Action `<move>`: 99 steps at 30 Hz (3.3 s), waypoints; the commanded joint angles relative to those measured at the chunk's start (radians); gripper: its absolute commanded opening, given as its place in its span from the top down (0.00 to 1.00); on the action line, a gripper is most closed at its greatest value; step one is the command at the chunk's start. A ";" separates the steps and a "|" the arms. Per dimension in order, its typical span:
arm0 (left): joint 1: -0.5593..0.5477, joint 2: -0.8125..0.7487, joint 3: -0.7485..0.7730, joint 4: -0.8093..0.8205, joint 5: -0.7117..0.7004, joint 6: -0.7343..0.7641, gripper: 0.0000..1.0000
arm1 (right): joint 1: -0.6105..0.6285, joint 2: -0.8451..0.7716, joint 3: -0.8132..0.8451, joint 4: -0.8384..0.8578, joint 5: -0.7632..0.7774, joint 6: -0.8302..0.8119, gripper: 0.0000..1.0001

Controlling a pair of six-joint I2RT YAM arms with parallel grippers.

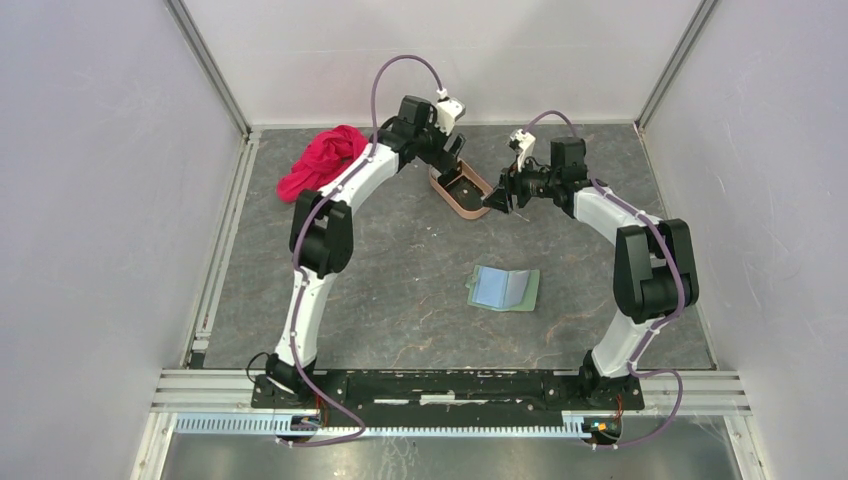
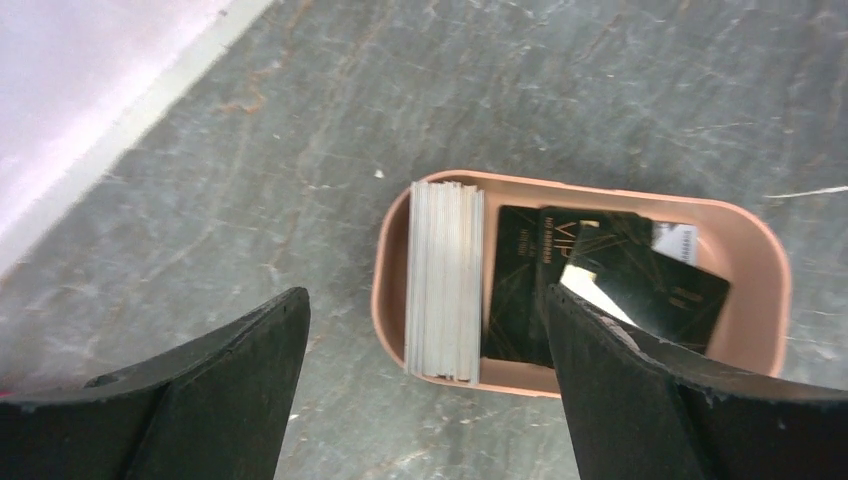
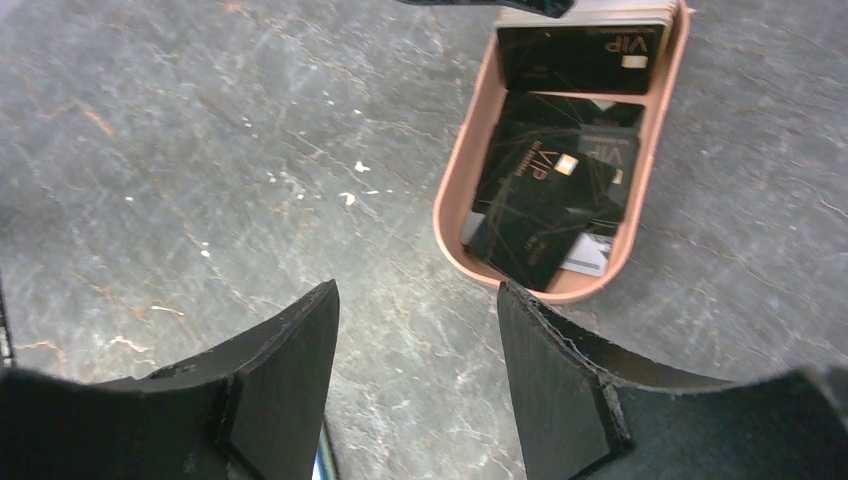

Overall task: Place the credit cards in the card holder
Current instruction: Pick up the credit card from the storage box.

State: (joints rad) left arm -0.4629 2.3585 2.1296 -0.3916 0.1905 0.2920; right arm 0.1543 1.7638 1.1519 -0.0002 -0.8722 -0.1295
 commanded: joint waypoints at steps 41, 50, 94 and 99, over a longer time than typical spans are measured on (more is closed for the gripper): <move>-0.033 0.171 0.160 -0.087 -0.067 0.049 0.21 | -0.025 0.035 0.069 -0.113 0.019 -0.108 0.33; -0.036 0.151 0.141 -0.063 -0.114 0.046 0.24 | -0.025 0.036 0.068 -0.114 0.015 -0.110 0.33; -0.069 0.041 0.092 -0.016 -0.273 0.066 0.54 | -0.025 0.036 0.070 -0.117 -0.002 -0.107 0.33; -0.069 0.039 0.090 -0.017 -0.268 0.061 0.71 | -0.025 0.037 0.070 -0.117 -0.004 -0.106 0.33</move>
State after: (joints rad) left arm -0.5365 2.4710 2.2208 -0.4465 -0.0753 0.3473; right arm 0.1345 1.8126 1.2255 -0.1375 -0.8562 -0.2329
